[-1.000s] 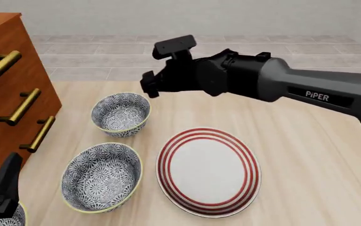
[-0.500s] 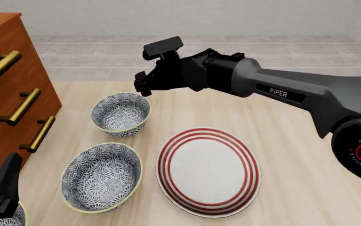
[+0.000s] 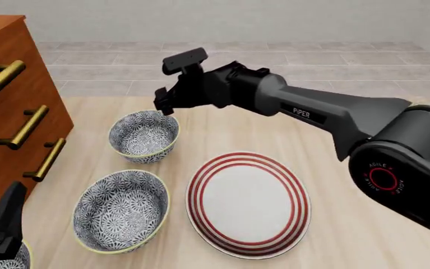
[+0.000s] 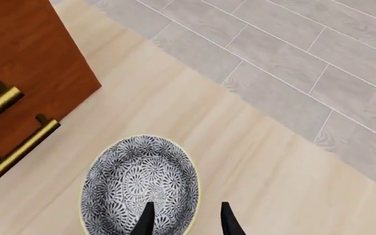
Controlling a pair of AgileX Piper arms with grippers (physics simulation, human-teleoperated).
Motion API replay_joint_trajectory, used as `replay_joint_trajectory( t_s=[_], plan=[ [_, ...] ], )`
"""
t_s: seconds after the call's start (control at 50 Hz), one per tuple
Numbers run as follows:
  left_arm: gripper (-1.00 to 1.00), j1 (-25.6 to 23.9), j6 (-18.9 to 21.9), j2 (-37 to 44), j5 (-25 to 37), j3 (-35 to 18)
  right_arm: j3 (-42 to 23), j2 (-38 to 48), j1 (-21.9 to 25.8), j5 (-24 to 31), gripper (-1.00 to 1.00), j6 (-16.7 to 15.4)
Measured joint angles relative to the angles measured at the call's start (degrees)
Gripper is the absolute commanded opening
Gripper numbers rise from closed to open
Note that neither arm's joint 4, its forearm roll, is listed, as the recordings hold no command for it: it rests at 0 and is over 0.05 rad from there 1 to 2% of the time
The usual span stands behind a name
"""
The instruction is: Pick up the bowl and put it in the front on the plate.
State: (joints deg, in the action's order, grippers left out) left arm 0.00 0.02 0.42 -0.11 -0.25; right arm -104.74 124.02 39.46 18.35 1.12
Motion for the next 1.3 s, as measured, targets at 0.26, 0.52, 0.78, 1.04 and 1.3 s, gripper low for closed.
replay_joint_trajectory(
  t_s=[0.26, 0.52, 0.78, 1.04, 1.3],
  plan=[
    [1.00, 0.00, 0.00, 0.00, 0.00, 0.00, -4.30, 3.94, -0.51, 0.68, 1.00, 0.75],
    [1.00, -0.01, 0.00, 0.00, 0.00, 0.00, -7.86, 7.29, -1.52, 1.03, 1.00, 2.59],
    [1.00, 0.00, -0.01, 0.01, 0.00, 0.00, -11.05, 10.29, -2.62, 1.65, 1.00, 4.52],
    [1.00, 0.01, -0.06, 0.04, 0.01, 0.00, -11.49, 11.77, -2.54, 1.20, 1.00, 6.14],
    [1.00, 0.03, -0.13, 0.08, 0.01, 0.01, -10.23, 12.15, -1.87, 0.47, 1.00, 6.78]
  ],
)
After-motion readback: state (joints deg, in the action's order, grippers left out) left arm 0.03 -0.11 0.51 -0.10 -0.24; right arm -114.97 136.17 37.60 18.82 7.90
